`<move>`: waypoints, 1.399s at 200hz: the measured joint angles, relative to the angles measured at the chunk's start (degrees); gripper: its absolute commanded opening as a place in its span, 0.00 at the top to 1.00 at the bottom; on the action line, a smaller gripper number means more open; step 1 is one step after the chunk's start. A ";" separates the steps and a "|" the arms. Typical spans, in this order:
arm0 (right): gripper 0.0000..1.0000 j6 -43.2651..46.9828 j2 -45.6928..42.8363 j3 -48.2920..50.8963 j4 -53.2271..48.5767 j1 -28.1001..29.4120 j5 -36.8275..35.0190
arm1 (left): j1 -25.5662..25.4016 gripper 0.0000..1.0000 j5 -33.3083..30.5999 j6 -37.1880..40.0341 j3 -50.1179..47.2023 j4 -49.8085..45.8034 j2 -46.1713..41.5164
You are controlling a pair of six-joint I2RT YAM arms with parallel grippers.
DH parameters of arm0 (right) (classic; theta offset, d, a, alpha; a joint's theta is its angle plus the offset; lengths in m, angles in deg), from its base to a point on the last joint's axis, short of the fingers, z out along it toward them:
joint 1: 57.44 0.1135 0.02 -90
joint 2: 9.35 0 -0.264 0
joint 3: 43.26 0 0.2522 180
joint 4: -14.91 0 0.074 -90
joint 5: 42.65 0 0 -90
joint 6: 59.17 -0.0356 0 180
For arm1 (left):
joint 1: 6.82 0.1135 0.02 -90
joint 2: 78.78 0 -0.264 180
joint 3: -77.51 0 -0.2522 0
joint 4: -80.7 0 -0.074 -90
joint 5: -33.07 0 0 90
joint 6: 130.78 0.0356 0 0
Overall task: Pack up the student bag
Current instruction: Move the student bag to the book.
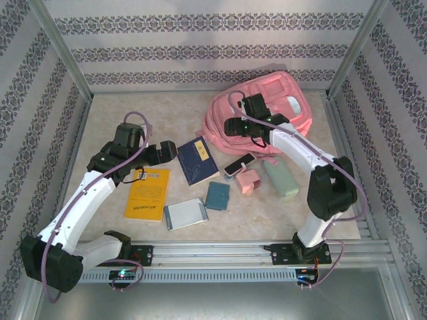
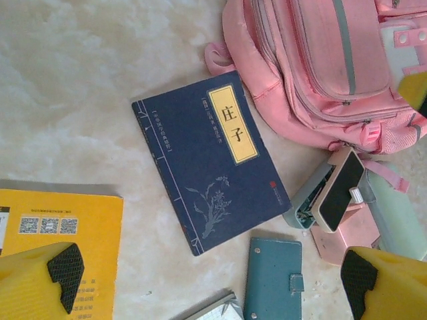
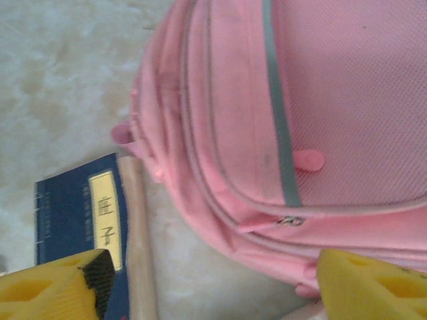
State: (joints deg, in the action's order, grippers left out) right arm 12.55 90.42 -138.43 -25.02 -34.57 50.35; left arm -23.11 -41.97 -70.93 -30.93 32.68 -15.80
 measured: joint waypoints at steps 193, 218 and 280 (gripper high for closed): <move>0.72 7.65 31.45 -30.42 -13.18 8.15 -10.60 | 1.36 0.00 3.50 -2.05 -1.86 4.31 -0.79; 0.94 8.63 33.73 -33.57 -14.53 8.59 -11.89 | 1.53 0.00 3.56 -2.08 -1.88 4.35 -0.79; 1.00 11.98 33.07 -34.32 -15.72 8.81 -14.16 | 1.86 0.00 3.72 -2.08 -1.97 4.59 0.17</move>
State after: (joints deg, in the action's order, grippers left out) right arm 24.53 123.49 -172.74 -40.74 -25.76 36.19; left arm -21.25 -38.25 -73.01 -32.90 37.27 -15.62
